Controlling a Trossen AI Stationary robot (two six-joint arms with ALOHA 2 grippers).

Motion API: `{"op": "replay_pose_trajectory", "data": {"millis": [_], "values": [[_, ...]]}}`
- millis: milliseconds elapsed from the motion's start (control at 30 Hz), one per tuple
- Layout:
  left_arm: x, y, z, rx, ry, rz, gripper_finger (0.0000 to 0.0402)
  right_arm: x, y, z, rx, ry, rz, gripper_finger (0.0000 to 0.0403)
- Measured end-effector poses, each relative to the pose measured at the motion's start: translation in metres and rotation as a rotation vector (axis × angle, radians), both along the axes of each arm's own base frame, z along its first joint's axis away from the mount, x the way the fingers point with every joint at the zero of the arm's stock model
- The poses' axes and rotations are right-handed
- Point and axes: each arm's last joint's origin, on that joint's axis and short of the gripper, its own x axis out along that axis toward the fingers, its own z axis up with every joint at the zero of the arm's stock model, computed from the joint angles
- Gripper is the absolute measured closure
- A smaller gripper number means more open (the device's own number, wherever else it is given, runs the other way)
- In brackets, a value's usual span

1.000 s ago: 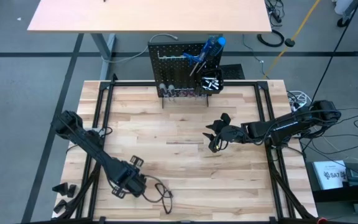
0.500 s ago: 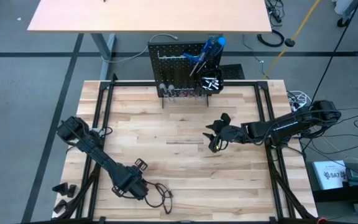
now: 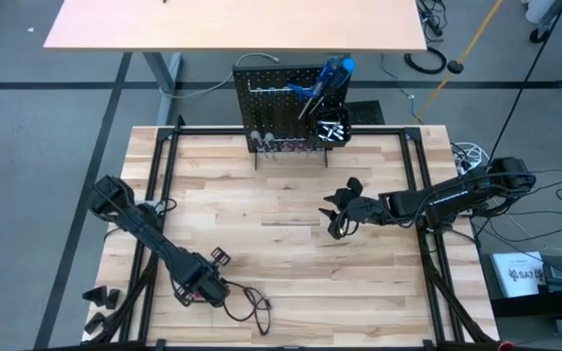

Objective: Hang tools onto peg board
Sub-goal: Hang the allen wrench on the pegboard

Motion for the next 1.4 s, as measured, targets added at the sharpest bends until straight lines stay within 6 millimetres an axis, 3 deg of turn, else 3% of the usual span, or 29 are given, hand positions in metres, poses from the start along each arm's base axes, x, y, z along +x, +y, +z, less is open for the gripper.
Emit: {"op": "replay_pose_trajectory", "data": {"millis": [67, 200, 400, 633, 967, 1100, 1233, 1400], "values": [[0.001, 0.003, 0.004, 0.008, -0.024, 0.012, 0.0389, 0.0, 0.0, 0.0, 0.0, 0.0, 0.0, 0.0232], [0.004, 0.015, 0.018, 0.047, -0.085, 0.023, 0.0389, 0.0, 0.0, 0.0, 0.002, -0.005, -0.002, 0.0232], [0.02, 0.024, 0.058, 0.05, -0.283, 0.09, 0.0398, 0.001, 0.0, 0.001, 0.015, -0.024, -0.008, 0.0232], [0.035, 0.037, 0.115, 0.065, -0.662, 0.212, 0.0398, 0.004, 0.0, 0.006, 0.004, -0.075, 0.003, 0.0232], [0.059, 0.047, 0.183, -0.185, -1.267, 0.478, 0.0399, 0.004, 0.001, 0.006, 0.002, -0.07, 0.031, 0.0232], [0.067, 0.052, 0.192, -0.28, -1.395, 0.543, 0.04, 0.005, 0.004, 0.006, 0.052, -0.064, 0.11, 0.0232], [0.069, 0.059, 0.188, -0.304, -1.454, 0.583, 0.04, 0.005, 0.007, 0.005, 0.128, -0.064, 0.188, 0.0232], [0.047, 0.072, 0.162, -0.39, -1.505, 0.659, 0.04, 0.005, 0.007, 0.005, 0.153, -0.068, 0.193, 0.0232]]}}
